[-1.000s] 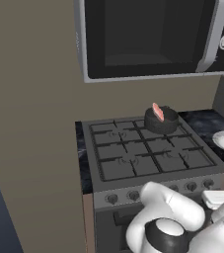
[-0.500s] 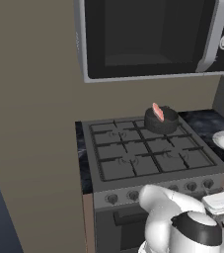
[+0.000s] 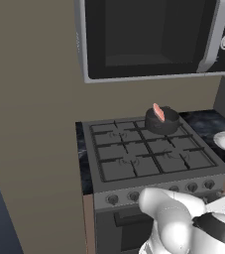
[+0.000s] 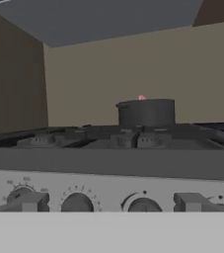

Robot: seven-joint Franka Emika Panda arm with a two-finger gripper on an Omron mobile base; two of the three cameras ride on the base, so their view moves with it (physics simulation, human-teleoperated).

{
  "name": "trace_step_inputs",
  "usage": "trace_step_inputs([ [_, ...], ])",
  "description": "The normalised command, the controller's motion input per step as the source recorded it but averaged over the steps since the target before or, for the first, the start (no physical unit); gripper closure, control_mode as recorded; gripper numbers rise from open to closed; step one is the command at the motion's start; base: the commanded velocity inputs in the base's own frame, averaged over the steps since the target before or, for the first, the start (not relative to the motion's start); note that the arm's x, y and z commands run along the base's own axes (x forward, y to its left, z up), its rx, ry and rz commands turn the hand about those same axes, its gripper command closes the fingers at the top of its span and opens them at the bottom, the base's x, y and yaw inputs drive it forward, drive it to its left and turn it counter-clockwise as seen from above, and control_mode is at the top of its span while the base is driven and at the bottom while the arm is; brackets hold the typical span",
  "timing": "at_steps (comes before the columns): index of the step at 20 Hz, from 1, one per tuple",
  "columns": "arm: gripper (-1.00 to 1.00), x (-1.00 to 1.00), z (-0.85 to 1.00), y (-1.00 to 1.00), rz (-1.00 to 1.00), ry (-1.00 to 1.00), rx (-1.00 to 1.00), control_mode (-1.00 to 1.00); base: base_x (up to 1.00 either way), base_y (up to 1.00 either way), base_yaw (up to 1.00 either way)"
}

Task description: Retrieve the frozen meat and place it in the pot on a burner. Then turn the burner on.

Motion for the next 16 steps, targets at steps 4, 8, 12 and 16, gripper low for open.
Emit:
trace_step_inputs([
  [4, -1.00, 0.06, -0.09, 0.25, 0.00, -0.03, 0.00, -1.00, 0.00, 0.00, 0.00],
  [8, -1.00, 0.20, 0.00, 0.00, 0.00, -0.01, 0.00, -1.00, 0.00, 0.00, 0.00],
  [12, -1.00, 0.32, 0.00, 0.00, -0.06, 0.00, 0.00, -1.00, 0.00, 0.00, 0.00],
  [16, -1.00, 0.23, -0.03, 0.05, -0.04, 0.00, 0.00, -1.00, 0.00, 0.00, 0.00],
])
